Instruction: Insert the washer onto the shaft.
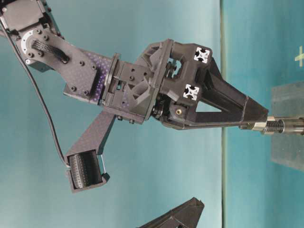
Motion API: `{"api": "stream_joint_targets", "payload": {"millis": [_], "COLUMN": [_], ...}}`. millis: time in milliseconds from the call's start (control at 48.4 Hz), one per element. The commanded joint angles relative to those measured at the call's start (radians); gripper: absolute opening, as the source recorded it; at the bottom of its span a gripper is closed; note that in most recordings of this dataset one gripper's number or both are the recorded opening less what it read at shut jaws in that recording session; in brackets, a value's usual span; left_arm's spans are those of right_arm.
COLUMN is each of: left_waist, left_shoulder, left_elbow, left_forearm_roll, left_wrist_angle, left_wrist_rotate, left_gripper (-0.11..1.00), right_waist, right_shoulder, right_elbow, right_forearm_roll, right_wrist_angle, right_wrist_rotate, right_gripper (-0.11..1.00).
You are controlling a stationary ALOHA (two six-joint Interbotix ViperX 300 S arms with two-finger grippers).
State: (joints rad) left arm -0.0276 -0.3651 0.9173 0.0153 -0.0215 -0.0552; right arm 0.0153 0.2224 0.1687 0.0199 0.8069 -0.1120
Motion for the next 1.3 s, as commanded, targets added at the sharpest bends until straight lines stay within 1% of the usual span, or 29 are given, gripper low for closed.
{"api": "stream_joint_targets", "payload": {"millis": [0,393,599,889,1116,1158,1240,1282], "left_waist": [-0.002,-0.003,-0.005,-0.005,-0.006,-0.006,-0.006,-0.006], "left_shoulder": [-0.006,-0.037,-0.035,-0.035,-0.043,-0.048,-0.055,-0.06], "left_elbow": [-0.012,0.008,0.011,0.014,0.018,0.02,0.028,0.029], "left_forearm_roll": [0.003,0.002,0.002,0.003,0.003,0.003,0.003,0.003], "left_wrist_angle": [-0.008,-0.008,-0.008,-0.008,-0.008,-0.008,-0.008,-0.008], "left_wrist_rotate": [-0.002,0.0,0.0,0.0,0.0,0.0,0.0,0.0], "left_gripper": [0.0,0.0,0.0,0.0,0.0,0.0,0.0,0.0], "right_waist": [0.002,-0.002,-0.003,-0.014,-0.032,-0.032,-0.029,-0.029], "right_shoulder": [-0.012,0.037,0.043,0.046,0.069,0.075,0.081,0.081], "right_elbow": [-0.025,-0.078,-0.081,-0.081,-0.094,-0.095,-0.098,-0.097], "right_forearm_roll": [-0.002,-0.023,-0.023,-0.023,0.006,0.015,0.046,0.067], "right_wrist_angle": [-0.006,0.006,0.049,0.048,0.051,0.055,0.061,0.063], "right_wrist_rotate": [-0.011,-0.015,-0.012,-0.008,0.002,0.002,-0.003,-0.005], "right_gripper": [0.35,0.35,0.35,0.35,0.35,0.37,0.57,0.64]}}
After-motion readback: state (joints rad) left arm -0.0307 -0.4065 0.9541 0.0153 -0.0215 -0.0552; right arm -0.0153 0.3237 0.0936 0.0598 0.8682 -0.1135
